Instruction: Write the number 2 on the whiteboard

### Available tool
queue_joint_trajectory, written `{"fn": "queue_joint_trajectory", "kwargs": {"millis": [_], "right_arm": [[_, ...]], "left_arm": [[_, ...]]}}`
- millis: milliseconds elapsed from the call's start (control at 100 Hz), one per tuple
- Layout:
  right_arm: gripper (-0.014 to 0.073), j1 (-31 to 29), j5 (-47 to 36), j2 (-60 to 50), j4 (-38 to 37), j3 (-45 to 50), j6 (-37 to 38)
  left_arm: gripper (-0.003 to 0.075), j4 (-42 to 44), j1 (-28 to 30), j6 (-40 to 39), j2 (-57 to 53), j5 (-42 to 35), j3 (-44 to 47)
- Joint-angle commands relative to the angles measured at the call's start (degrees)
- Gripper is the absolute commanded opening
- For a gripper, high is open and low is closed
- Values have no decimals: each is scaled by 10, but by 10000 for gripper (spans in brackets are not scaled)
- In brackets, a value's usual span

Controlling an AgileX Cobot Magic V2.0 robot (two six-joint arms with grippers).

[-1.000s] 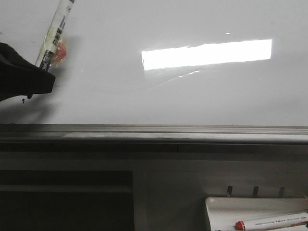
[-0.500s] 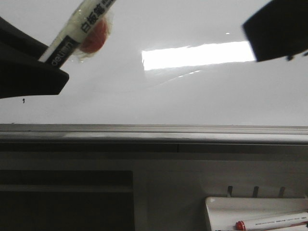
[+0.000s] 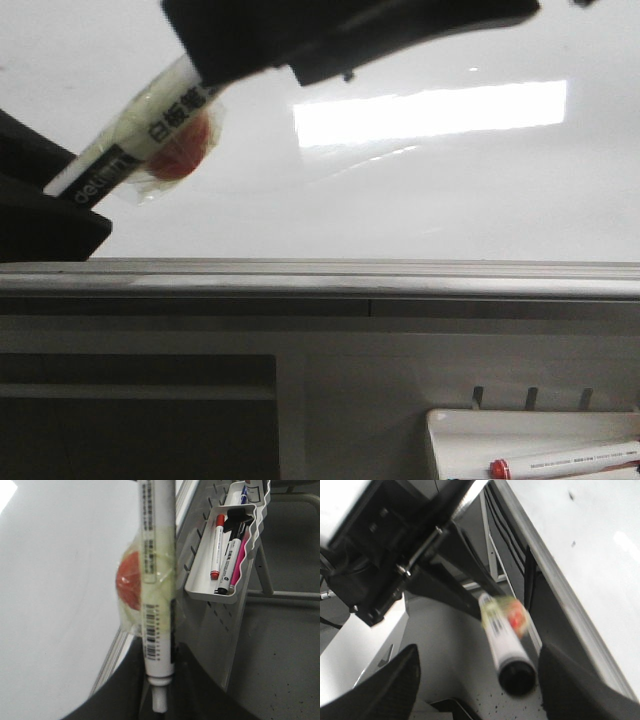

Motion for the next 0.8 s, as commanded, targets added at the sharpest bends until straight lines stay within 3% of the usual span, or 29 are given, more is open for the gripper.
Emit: {"fn": "queue_joint_trajectory", "kwargs": {"millis": [0, 270, 340, 400, 410, 450, 610, 680, 790], "right_arm": [[451, 9, -21, 4, 25, -33, -12], [428, 9, -20, 28, 30, -43, -12], [312, 9, -20, 32, 30, -43, -12], [92, 9, -20, 33, 30, -43, -12], [92, 9, -20, 33, 30, -43, -12], [-78, 9, -20, 33, 30, -43, -12], [-71, 9, -20, 34, 30, -43, -11], [-71, 9, -17, 34, 30, -43, -11], [-71, 9, -13, 34, 30, -43, -11]], "left_arm": [[-20, 1, -4, -3, -6, -31, -16], [-20, 1, -4, -3, -6, -31, -16], [-20, 1, -4, -3, -6, -31, -16], [-20, 1, -4, -3, -6, -31, -16], [-20, 1, -4, -3, -6, -31, -16], [-20, 1, -4, -3, -6, -31, -16], [-14, 2, -4, -3, -6, -31, -17], [54, 10, -4, -3, -6, -29, -19], [308, 18, -4, -3, -20, -20, -26]]}}
